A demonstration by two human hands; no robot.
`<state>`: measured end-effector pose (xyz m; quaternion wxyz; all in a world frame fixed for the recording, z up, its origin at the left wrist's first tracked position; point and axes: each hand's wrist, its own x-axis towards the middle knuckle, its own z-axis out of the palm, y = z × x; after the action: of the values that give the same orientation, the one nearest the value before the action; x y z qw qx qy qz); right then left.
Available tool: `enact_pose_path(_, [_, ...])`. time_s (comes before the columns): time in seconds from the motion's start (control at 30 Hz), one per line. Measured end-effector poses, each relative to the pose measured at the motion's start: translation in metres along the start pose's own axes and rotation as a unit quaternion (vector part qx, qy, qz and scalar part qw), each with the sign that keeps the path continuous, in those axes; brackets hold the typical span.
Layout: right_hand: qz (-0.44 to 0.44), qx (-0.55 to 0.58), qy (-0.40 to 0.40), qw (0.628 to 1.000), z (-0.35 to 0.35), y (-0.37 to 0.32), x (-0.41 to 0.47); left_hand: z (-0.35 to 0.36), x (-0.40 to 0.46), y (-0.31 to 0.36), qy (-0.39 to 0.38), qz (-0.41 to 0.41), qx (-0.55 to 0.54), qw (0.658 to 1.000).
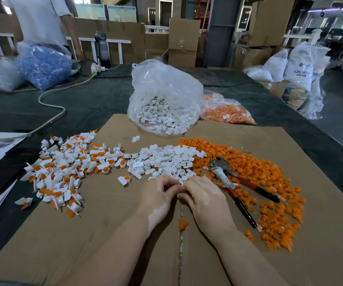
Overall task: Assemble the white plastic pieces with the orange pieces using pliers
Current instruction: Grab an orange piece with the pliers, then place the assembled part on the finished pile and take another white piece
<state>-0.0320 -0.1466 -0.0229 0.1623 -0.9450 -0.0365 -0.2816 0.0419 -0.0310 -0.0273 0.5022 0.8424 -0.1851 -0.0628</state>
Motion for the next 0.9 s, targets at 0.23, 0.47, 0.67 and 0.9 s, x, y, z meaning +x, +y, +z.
enact_pose_path(0.23, [0.109, 0.091, 0.055, 0.988, -0.002, 0.007, -0.004, 0.000, -0.002, -0.002, 0.019, 0.013, -0.006, 1.000])
enact_pose_path(0.47, [0.131, 0.088, 0.060, 0.986, -0.002, 0.008, -0.005, -0.002, -0.004, -0.001, 0.010, 0.015, -0.018, 1.000])
enact_pose_path(0.67, [0.064, 0.102, 0.030, 0.992, -0.004, 0.004, -0.007, -0.004, -0.006, 0.002, -0.008, 0.024, -0.019, 1.000])
enact_pose_path(0.9, [0.064, 0.101, 0.048, 0.992, -0.005, 0.004, -0.006, -0.006, -0.015, 0.005, -0.064, 0.043, -0.074, 0.994])
